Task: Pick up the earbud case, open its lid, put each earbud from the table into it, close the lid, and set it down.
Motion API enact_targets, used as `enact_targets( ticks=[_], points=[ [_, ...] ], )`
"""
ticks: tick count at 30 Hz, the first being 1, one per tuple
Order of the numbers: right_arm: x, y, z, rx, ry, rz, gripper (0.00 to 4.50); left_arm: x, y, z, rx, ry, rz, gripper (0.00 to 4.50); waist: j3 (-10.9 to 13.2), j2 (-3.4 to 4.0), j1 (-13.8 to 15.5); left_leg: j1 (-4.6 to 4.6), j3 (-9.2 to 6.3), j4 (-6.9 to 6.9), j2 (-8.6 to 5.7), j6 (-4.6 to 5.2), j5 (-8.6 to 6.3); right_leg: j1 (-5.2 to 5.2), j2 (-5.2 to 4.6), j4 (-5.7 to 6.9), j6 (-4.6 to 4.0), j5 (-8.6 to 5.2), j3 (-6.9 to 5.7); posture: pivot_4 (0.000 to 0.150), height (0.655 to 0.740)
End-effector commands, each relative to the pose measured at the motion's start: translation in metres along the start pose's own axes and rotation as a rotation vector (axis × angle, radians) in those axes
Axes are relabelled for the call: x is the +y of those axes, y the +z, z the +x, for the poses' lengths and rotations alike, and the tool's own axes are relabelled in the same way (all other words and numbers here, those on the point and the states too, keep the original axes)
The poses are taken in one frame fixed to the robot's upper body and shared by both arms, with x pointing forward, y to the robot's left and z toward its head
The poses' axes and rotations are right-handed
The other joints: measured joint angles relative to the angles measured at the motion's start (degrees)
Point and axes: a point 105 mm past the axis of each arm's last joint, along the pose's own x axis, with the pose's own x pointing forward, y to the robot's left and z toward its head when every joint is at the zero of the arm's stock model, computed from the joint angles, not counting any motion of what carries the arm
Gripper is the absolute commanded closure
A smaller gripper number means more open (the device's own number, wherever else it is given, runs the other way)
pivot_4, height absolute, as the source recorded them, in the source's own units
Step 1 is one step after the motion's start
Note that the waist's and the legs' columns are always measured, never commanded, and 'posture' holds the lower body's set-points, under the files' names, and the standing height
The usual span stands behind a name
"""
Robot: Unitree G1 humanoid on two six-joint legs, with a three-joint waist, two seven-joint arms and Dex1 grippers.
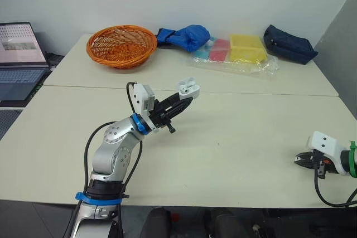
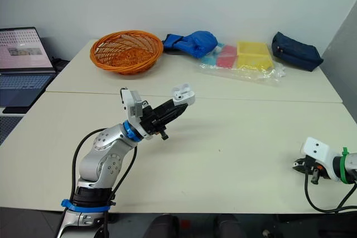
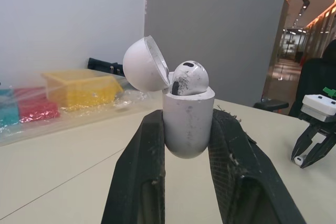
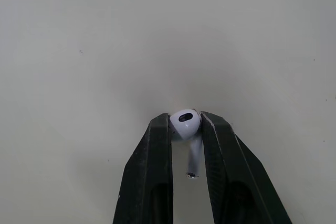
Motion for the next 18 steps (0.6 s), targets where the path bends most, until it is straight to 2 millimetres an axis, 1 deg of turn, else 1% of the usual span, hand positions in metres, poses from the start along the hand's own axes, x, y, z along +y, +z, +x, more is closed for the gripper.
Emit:
enact_targets(
  ticks=[1, 3, 4, 9, 13, 18],
  points=[
    [0.004, -0.017, 0.002, 0.056, 0.011, 0.042, 3.06, -0.004, 0.014, 0.007, -0.046, -0.039, 0.023, 3.74, 0.0, 0.00, 0.1, 0.00, 0.01, 0.01, 0.00, 0.00, 0.00, 0.00, 0.00, 0.00, 0.00, 0.00, 0.01, 0.150, 0.7400],
    [0.005, -0.017, -0.001, 0.060, 0.016, 0.038, 2.35, -0.004, 0.014, 0.008, -0.048, -0.042, 0.022, 3.74, 0.0, -0.01, 0.3, 0.00, 0.01, 0.02, 0.00, 0.00, 0.00, 0.01, -0.01, 0.00, 0.00, 0.00, 0.02, 0.150, 0.7400],
    [0.006, -0.018, -0.004, 0.071, 0.021, 0.034, 2.07, -0.004, 0.014, 0.008, -0.048, -0.042, 0.021, 3.74, 0.0, -0.01, 0.4, 0.00, 0.01, 0.01, -0.01, 0.00, 0.00, 0.01, -0.01, 0.00, 0.00, 0.00, 0.01, 0.150, 0.7400],
    [0.007, -0.022, -0.010, 0.147, 0.031, -0.022, 2.07, -0.007, 0.011, 0.007, -0.047, -0.049, 0.013, 3.74, 0.0, -0.01, 0.5, -0.02, -0.01, -0.06, 0.00, -0.01, -0.01, 0.00, -0.01, 0.00, 0.06, -0.02, -0.02, 0.150, 0.7400],
    [-0.001, -0.011, -0.010, 0.173, -0.008, -0.017, 2.07, -0.007, 0.012, 0.007, -0.050, -0.047, 0.011, 3.74, 0.0, -0.01, 0.4, -0.02, -0.03, -0.04, 0.01, -0.01, -0.01, 0.00, -0.01, 0.00, 0.01, -0.05, -0.03, 0.150, 0.7400],
    [-0.003, 0.003, -0.007, 0.161, 0.013, -0.006, 2.07, -0.007, 0.012, 0.008, -0.052, -0.043, 0.010, 3.74, 0.0, -0.01, 0.3, 0.00, -0.02, 0.02, 0.01, 0.00, 0.00, 0.00, -0.02, 0.02, 0.00, -0.04, 0.04, 0.150, 0.7400]
  ],
)
